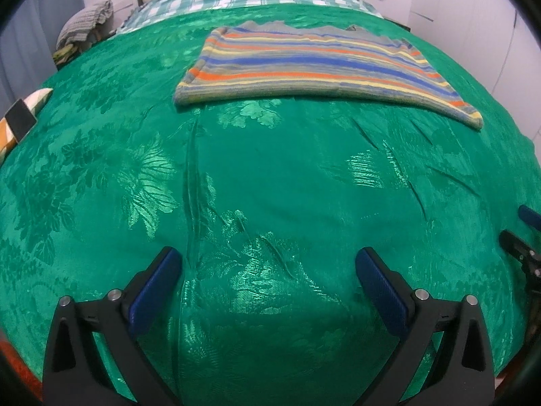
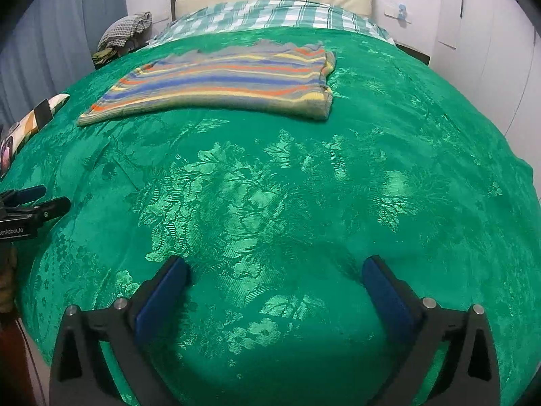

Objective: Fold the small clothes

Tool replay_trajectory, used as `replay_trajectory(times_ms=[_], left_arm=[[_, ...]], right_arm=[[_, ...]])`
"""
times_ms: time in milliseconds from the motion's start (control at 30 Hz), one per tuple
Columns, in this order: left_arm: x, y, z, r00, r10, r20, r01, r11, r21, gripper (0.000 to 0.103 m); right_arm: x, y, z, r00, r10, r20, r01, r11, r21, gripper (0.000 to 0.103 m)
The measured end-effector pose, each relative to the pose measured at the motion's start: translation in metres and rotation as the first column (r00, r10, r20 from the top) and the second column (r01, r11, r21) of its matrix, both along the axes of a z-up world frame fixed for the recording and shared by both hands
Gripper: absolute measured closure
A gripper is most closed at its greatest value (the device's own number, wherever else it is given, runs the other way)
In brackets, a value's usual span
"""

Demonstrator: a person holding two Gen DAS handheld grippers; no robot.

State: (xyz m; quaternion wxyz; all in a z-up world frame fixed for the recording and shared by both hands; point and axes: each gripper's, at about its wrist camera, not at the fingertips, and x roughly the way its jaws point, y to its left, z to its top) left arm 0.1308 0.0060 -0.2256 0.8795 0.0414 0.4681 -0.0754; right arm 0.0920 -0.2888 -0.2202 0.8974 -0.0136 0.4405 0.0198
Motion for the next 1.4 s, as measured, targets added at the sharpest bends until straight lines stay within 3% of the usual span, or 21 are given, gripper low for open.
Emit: replay_trajectory(times_ms=[1400], left_arm=[[-0.0016,-0.0029,-0.0008,1.0,-0.012,0.012,0.012,1.0,0.016,0.001]], right_arm=[[-0.0011,-0.0005,-0.0002,1.0,-0.002,-0.001,0.002,1.0,-0.002,0.0]])
